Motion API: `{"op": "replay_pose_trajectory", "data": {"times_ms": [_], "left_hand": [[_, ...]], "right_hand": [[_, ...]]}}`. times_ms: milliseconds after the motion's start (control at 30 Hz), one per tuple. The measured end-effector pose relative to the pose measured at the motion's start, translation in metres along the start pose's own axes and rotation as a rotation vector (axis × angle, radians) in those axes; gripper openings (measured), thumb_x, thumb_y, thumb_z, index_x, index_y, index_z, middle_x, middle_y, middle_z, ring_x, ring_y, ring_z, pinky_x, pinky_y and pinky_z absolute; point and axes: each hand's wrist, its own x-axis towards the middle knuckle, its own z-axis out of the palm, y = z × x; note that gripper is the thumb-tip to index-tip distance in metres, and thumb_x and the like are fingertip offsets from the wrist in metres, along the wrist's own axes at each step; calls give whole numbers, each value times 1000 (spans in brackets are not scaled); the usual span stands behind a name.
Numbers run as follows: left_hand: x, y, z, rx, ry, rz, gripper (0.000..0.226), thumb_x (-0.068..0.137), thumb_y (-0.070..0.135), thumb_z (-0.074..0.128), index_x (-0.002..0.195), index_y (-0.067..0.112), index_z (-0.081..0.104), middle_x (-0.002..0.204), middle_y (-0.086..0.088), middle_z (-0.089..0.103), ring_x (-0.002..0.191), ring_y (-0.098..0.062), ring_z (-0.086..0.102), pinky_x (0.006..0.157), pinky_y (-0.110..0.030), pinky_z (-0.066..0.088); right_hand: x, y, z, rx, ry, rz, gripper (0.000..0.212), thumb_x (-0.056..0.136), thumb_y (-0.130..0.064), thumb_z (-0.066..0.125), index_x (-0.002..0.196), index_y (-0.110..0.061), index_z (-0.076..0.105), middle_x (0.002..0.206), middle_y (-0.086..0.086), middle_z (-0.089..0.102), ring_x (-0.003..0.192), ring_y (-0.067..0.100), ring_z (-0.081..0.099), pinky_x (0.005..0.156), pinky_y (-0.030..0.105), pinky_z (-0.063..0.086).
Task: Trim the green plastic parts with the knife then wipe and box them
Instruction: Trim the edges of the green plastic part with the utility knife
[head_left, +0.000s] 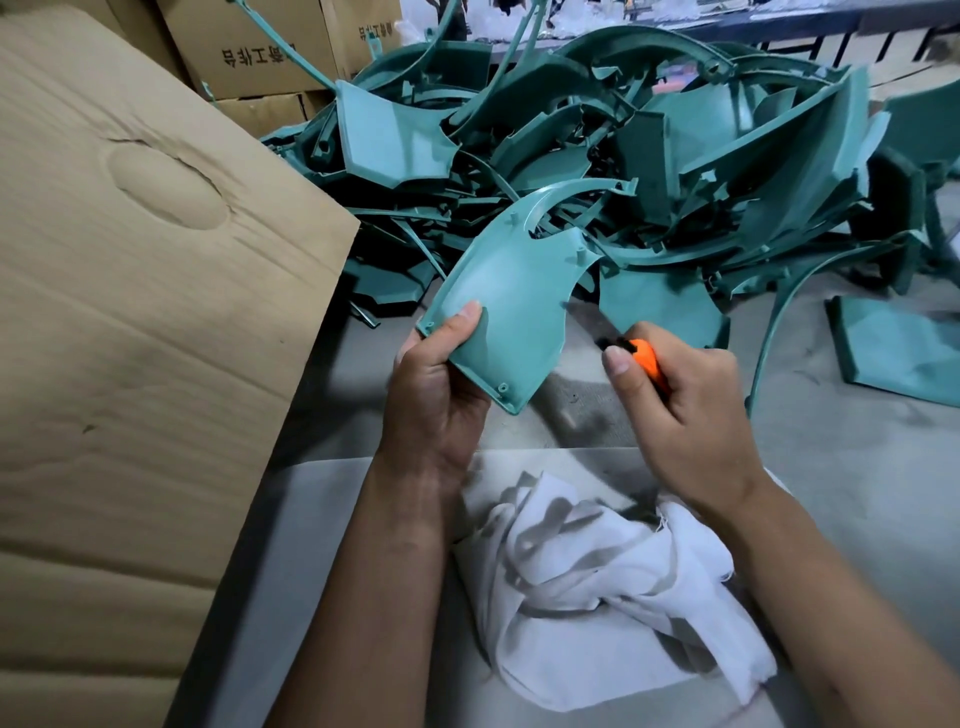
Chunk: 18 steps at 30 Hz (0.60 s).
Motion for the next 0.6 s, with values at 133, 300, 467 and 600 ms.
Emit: {"op": "replay_pose_trajectory", "data": {"times_ms": [133, 300, 467, 600], "left_hand": [[2, 1, -1, -12, 17, 14, 61, 84, 9, 64, 144, -1, 52, 140, -23, 60, 135, -39, 54, 117, -57, 38], [1, 0, -2, -34, 8, 1, 58, 87, 7, 63, 143, -1, 52, 139, -23, 61, 134, -38, 55, 117, -55, 38], [1, 3, -3, 2, 38, 39, 56, 86, 5, 63, 141, -1, 54, 139, -24, 61, 134, -42, 54, 115, -60, 39], [0, 1, -4, 33, 19, 63, 49, 92, 2, 60, 141, -1, 53, 138, -24, 62, 130, -40, 58, 113, -60, 41]], "right_hand": [[-1, -3, -4, 80, -5, -54, 31, 106, -33, 52, 78, -38, 40, 54, -12, 36, 47, 7, 38, 51, 18, 24], [-1, -6, 4, 68, -59, -90, 35, 106, -35, 52, 75, -23, 44, 55, -13, 32, 48, 11, 38, 50, 20, 26], [-1, 5, 1, -91, 23, 38, 41, 106, -37, 52, 71, -22, 40, 51, -5, 33, 46, 16, 36, 48, 33, 28], [0, -1, -1, 29, -37, -81, 34, 107, -37, 52, 76, -37, 39, 55, -10, 35, 47, 9, 38, 50, 18, 24]]}}
